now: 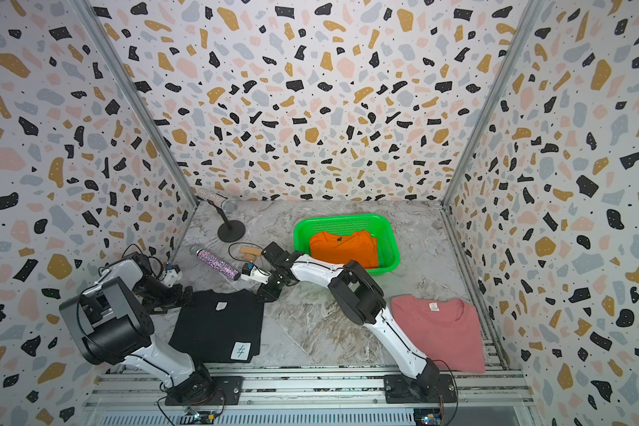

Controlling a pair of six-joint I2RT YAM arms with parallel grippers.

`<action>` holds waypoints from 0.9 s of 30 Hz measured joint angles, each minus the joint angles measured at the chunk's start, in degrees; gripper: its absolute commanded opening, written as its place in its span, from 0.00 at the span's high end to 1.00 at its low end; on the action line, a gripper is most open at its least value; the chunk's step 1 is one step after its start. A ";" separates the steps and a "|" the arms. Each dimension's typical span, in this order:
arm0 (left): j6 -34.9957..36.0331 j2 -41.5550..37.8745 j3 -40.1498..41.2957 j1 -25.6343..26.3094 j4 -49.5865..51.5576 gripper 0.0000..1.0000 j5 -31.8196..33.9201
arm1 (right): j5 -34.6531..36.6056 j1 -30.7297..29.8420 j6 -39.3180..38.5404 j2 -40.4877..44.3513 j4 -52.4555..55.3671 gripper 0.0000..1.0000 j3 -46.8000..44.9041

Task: Put the folded t-shirts into the basket
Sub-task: Pick up the T-shirt from the center of the board.

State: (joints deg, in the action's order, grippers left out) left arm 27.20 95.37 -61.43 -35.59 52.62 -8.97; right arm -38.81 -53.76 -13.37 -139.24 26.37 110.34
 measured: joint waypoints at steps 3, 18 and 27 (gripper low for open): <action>2.99 0.00 0.00 -0.04 0.52 0.04 -2.16 | -2.12 0.02 -2.43 0.70 1.18 0.86 -1.75; 32.44 1.64 -0.46 -0.02 3.13 0.12 -20.96 | 5.44 -0.26 -18.10 16.41 -4.42 1.00 -19.71; 70.34 1.95 -5.53 0.83 12.44 0.00 -32.63 | 12.17 -1.95 -32.81 25.49 -18.67 1.00 -31.76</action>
State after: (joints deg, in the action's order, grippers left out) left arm 97.54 97.32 -66.96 -34.76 65.06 -41.60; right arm -26.63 -55.70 -46.17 -113.75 7.70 78.59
